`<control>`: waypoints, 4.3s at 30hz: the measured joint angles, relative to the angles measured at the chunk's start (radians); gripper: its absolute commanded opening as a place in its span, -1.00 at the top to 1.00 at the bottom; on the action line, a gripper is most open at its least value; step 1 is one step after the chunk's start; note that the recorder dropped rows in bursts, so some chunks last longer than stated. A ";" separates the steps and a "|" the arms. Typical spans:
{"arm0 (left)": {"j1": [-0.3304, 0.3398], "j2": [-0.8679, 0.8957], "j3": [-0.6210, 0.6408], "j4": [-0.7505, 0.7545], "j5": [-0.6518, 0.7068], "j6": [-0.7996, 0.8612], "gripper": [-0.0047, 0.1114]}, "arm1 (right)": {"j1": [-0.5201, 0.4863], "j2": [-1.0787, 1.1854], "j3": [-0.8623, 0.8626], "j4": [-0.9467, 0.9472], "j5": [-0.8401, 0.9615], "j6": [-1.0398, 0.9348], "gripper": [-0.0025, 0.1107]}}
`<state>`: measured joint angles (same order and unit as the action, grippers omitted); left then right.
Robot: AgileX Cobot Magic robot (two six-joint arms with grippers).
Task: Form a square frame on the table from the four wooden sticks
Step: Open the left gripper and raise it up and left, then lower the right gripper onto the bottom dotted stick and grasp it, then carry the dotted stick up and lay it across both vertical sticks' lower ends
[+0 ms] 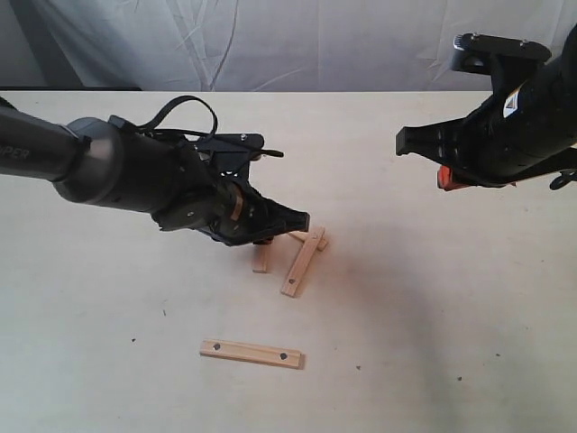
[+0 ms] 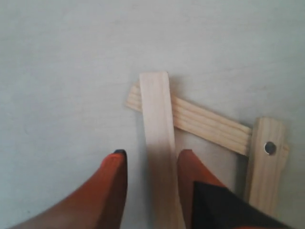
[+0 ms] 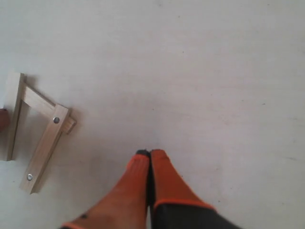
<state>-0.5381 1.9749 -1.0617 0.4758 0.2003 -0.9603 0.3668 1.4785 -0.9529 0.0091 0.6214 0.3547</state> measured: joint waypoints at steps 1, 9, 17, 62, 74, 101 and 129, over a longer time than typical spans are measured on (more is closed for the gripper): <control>0.000 -0.007 0.000 0.014 0.009 0.002 0.30 | 0.000 0.000 0.000 0.000 0.000 0.000 0.96; 0.000 -0.083 0.000 0.144 0.187 0.004 0.30 | 0.000 0.000 0.000 0.005 0.000 -0.021 0.96; 0.101 -0.294 0.000 0.188 0.453 0.245 0.92 | 0.129 0.000 0.000 0.184 0.026 -0.318 0.96; 0.471 -0.420 0.000 -0.792 0.567 1.170 0.92 | 0.609 0.608 -0.373 0.111 0.228 -0.846 0.19; 0.471 -0.420 0.000 -0.792 0.555 1.170 0.92 | 0.596 0.596 -0.421 0.101 0.256 -0.847 0.96; 0.471 -0.420 0.000 -0.793 0.541 1.170 0.92 | 0.426 0.647 -0.539 0.067 0.197 -0.765 0.97; 0.471 -0.420 0.000 -0.817 0.541 1.170 0.92 | 0.426 0.672 -0.539 0.002 0.302 -0.606 0.97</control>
<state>-0.0674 1.5553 -1.0617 -0.3408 0.7409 0.2096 0.7928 2.1507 -1.4924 0.0107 0.9237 -0.2515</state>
